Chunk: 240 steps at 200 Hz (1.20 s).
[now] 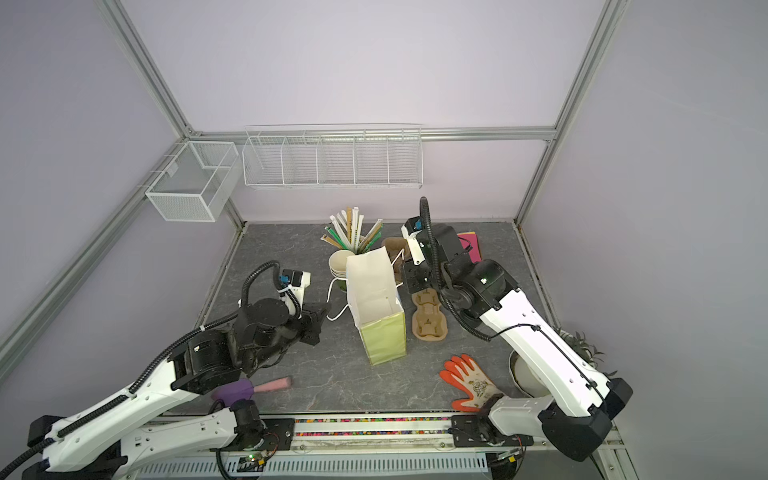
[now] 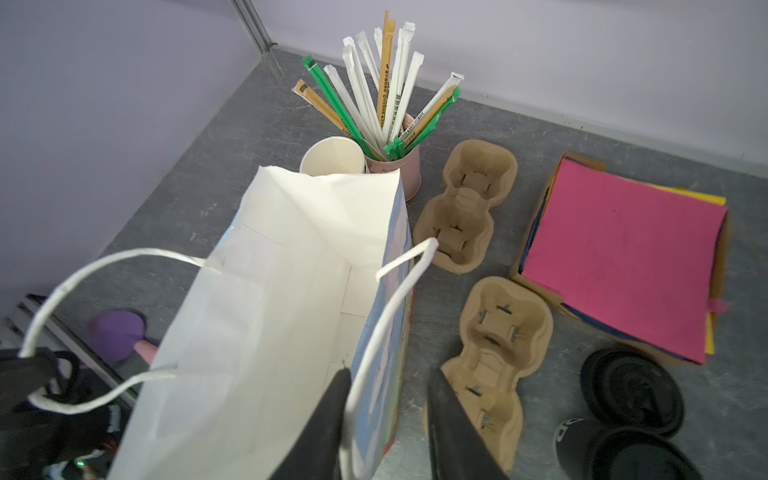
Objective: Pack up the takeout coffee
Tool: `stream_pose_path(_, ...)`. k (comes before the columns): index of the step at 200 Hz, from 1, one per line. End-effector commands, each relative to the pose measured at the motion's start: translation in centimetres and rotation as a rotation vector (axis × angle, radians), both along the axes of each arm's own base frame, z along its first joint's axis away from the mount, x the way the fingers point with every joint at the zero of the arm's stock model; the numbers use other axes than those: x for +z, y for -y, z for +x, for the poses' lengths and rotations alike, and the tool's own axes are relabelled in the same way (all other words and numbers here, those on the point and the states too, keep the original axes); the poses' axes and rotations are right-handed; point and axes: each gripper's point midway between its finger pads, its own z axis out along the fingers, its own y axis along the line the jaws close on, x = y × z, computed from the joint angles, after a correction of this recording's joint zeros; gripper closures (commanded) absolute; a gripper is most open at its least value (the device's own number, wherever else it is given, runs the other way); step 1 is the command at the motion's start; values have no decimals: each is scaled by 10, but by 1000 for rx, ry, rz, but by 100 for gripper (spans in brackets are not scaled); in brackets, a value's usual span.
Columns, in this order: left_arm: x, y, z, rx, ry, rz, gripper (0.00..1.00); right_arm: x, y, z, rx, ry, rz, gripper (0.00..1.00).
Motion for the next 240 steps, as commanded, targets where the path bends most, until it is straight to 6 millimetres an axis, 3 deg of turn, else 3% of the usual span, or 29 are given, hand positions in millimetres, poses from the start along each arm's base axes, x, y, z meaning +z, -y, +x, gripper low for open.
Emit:
stream_pose_path(1,-7,-10,2,49,-11,-22,100,-2,2,2,-10,14,-15,76)
stream_pose_path(55,-33,-12,-4,58,-59,-71,100,-36,9,4,-34,-47,2,87)
stream_pose_path(99,-49,-3,-6,42,-97,-116,100,-58,16,3,-47,-111,94,89)
stream_pose_path(172,-53,13,-8,-6,-113,-175,100,-70,4,-3,32,-185,212,89)
stream_pose_path(199,-59,13,-9,-6,-123,-174,100,-76,13,1,-2,-204,205,88)
stream_pose_path(213,-62,11,-9,2,-125,-174,100,-76,17,3,-14,-207,214,84)
stream_pose_path(240,-66,11,-10,2,-131,-168,100,-64,20,7,-13,-189,239,62)
